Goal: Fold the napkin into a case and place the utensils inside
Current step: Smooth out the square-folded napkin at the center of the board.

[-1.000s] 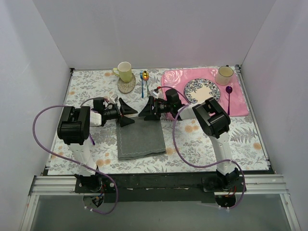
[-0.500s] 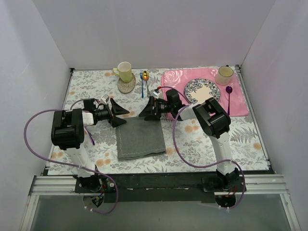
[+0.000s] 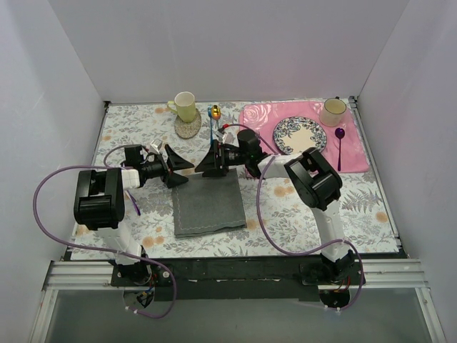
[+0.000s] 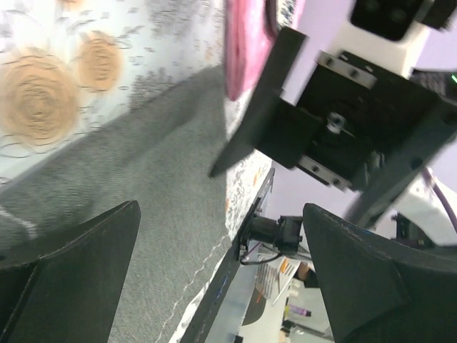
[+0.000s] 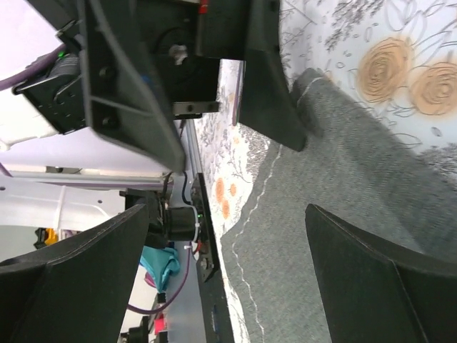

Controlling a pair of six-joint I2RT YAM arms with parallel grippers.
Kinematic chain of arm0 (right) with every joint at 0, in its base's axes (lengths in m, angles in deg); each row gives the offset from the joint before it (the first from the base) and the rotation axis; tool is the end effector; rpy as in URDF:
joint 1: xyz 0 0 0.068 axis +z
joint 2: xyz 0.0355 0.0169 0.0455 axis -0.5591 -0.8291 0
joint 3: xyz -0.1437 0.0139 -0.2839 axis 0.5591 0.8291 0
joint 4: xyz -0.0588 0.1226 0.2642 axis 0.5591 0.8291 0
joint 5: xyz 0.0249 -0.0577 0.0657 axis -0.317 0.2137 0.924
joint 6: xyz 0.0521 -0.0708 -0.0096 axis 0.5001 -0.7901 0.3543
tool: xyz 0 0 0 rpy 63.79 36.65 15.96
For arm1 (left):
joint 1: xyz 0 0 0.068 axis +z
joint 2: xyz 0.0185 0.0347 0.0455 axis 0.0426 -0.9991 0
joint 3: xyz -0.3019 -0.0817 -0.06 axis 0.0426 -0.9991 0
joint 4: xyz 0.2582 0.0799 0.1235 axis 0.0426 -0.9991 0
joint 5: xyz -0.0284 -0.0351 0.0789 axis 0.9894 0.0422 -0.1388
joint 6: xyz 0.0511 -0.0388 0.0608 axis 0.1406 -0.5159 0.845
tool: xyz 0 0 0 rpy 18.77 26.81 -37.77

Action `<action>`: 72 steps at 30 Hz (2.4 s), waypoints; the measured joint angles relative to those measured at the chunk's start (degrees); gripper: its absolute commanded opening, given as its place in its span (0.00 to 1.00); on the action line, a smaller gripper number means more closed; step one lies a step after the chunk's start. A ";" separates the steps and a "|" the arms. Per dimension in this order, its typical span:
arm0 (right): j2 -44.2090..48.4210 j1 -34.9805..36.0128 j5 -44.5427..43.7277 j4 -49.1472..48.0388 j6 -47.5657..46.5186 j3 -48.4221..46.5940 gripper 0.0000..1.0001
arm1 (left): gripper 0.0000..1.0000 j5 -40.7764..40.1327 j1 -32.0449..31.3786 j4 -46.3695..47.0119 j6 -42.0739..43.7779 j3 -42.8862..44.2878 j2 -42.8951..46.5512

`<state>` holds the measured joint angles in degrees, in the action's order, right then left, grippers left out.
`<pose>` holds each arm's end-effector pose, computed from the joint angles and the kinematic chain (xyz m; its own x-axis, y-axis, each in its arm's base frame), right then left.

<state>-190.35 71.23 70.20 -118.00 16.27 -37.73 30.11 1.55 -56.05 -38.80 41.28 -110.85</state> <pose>0.3987 0.3764 0.1627 -0.9213 0.0088 -0.3888 -0.3828 0.1559 0.9106 0.3641 -0.0437 0.1413 -0.6993 -0.5211 0.4893 -0.5886 0.0314 -0.8078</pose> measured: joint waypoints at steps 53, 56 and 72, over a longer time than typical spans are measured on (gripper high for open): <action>5.64 -3.39 7.74 6.88 -8.33 15.19 0.99 | 0.98 -6.56 -5.97 -19.12 10.49 6.58 -4.48; 8.96 -2.73 7.26 8.92 -8.00 15.76 0.99 | 0.98 -6.49 -5.97 -19.17 10.78 6.60 -4.48; 13.86 3.13 8.20 6.23 -5.46 28.00 0.99 | 0.98 -6.47 -5.97 -20.00 12.11 6.93 -4.48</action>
<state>-176.49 74.35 78.39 -111.77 10.81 -9.73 23.64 -4.42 -76.05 -26.70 48.21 -115.33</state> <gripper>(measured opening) 0.986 0.981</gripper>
